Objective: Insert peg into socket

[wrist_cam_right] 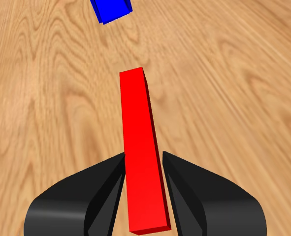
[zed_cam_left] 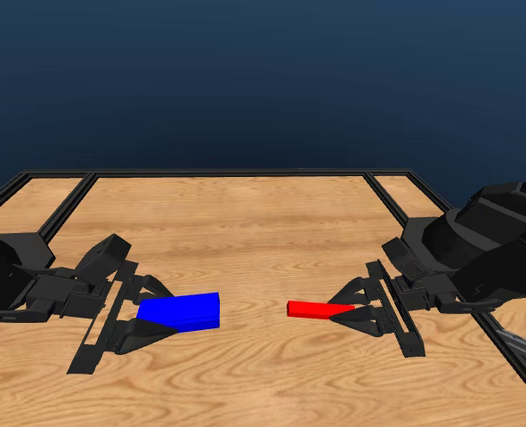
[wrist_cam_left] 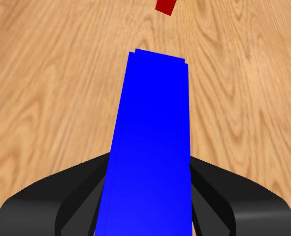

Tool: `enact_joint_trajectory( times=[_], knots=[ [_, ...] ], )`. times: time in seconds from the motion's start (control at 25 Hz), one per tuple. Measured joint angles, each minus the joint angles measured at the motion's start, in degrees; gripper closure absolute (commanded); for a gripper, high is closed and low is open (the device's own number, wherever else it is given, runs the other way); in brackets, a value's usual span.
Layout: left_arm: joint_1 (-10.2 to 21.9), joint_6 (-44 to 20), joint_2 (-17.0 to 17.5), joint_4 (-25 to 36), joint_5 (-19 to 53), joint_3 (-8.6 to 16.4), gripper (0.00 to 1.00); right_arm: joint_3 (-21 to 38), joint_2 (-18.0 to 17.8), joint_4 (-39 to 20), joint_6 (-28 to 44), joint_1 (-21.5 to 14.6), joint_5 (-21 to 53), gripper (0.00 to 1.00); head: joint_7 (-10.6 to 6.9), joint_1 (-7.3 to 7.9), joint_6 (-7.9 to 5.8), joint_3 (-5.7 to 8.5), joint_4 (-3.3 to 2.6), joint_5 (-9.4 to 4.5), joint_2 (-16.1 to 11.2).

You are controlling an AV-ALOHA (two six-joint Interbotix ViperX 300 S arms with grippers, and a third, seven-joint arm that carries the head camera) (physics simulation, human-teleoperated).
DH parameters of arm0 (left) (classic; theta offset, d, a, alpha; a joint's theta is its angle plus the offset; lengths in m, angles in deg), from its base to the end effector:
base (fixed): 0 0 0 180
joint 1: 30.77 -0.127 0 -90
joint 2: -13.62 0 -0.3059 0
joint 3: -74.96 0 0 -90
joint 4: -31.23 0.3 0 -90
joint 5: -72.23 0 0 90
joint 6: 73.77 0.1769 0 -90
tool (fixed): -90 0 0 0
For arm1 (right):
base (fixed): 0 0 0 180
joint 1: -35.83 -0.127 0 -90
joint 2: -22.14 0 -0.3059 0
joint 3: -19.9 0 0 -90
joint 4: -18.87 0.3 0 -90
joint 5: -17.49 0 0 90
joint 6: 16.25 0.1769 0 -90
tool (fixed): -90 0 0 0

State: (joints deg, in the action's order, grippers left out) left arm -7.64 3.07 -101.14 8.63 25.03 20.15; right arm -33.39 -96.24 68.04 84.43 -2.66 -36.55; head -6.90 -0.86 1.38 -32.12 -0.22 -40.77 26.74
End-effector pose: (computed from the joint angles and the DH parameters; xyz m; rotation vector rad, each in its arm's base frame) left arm 0.3157 -0.0806 0.0132 -0.2865 0.5811 0.0318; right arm 0.2995 0.0998 0.0101 0.3368 0.5062 -0.1960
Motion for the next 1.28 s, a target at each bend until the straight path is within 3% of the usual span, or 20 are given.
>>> enact_joint_trajectory(
  times=[0.12, 0.36, 0.68, 1.0, 1.28],
  knots=[
    [-0.53, 1.48, 1.45, -0.84, 3.97, 1.17, 1.0, 0.71, 1.26, -3.48, -1.77, 1.56, 2.39, 1.0, 0.81, 0.46, 0.88, 0.0, 0.38, 0.61, 0.2],
    [-3.43, 4.13, 6.45, -1.97, 12.44, 3.11, 1.0, 5.75, 3.49, -13.38, -8.65, 9.61, 10.15, 1.0, 2.47, 1.56, 2.63, 0.0, 1.1, 1.9, 0.22],
    [-3.76, 5.04, 9.3, -2.52, 17.92, 3.73, 1.0, 9.27, 7.62, -20.34, -13.6, 17.6, 18.68, 1.0, 2.76, 2.38, 4.01, 0.0, 1.52, 2.44, 0.22],
    [-3.0, 4.96, 9.72, -2.8, 19.36, 4.35, 1.0, 10.8, 8.72, -24.35, -14.22, 21.36, 24.13, 1.0, 2.43, 2.22, 4.7, 0.0, 1.55, 2.35, 0.22],
    [-2.33, 6.95, 9.83, -4.23, 17.61, 3.94, 1.0, 12.56, 8.11, -26.08, -13.71, 22.99, 25.84, 1.0, 1.28, 1.01, 6.93, 0.0, 1.69, 1.91, -0.02]
  ],
)
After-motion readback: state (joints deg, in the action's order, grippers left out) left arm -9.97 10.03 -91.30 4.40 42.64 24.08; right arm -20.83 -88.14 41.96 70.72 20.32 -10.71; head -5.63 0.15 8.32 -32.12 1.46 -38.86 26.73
